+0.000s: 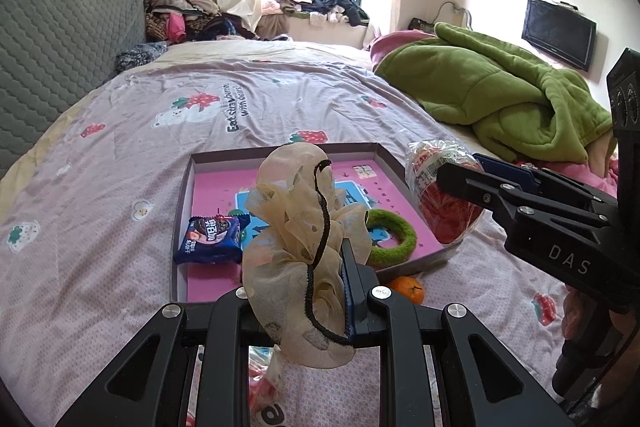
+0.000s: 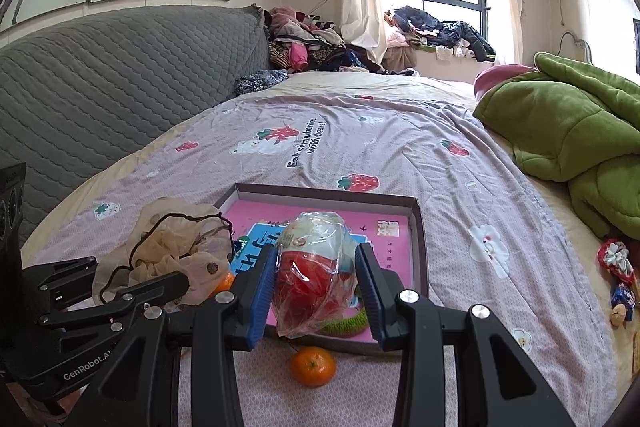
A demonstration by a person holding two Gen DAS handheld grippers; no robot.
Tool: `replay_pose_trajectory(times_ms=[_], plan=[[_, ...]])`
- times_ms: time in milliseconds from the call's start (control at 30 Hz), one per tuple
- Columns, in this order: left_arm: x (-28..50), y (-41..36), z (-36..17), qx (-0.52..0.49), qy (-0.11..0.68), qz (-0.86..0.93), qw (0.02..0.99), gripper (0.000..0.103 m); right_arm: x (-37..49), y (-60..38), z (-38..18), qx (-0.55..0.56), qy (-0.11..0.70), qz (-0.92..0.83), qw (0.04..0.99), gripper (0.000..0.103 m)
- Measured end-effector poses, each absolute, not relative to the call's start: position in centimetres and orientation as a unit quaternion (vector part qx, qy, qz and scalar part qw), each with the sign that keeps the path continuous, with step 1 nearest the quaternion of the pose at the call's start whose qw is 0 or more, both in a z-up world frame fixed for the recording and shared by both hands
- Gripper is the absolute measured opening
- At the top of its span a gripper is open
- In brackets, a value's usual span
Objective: Organize objects
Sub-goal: 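Lift the scrunchie and red mesh bag and carry both toward the tray, then lower the scrunchie into the tray while the right tool lowers the red mesh bag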
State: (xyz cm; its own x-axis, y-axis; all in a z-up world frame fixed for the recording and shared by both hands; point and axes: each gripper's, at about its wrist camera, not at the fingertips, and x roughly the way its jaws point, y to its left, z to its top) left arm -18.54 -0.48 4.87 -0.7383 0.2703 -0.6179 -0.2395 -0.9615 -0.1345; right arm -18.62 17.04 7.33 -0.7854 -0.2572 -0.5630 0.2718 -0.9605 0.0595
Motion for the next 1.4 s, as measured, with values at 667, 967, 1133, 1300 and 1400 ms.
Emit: replay_pose_trajectory(times_ms=[667,967,1133,1300,1400], plan=[[-21.3,-1.6,5.3,-0.332,-0.039,0.934,0.123,0.022,-21.0,17.6,7.4,0.293,0.019,-0.946,0.138,0.04],[-22.7,-1.3,5.2,-0.327,-0.037,0.936,0.127,0.023,-22.1,18.1,7.3,0.291,0.016,-0.948,0.132,0.04],[-23.6,-1.1,4.7,-0.325,-0.038,0.936,0.133,0.023,-22.6,18.4,6.8,0.291,0.014,-0.948,0.128,0.04],[-24.5,-1.2,4.4,-0.323,-0.044,0.936,0.136,0.023,-23.2,18.5,5.8,0.299,0.015,-0.946,0.123,0.04],[-25.2,-1.5,4.1,-0.322,-0.048,0.936,0.135,0.023,-23.6,18.5,5.3,0.305,0.017,-0.945,0.12,0.04]])
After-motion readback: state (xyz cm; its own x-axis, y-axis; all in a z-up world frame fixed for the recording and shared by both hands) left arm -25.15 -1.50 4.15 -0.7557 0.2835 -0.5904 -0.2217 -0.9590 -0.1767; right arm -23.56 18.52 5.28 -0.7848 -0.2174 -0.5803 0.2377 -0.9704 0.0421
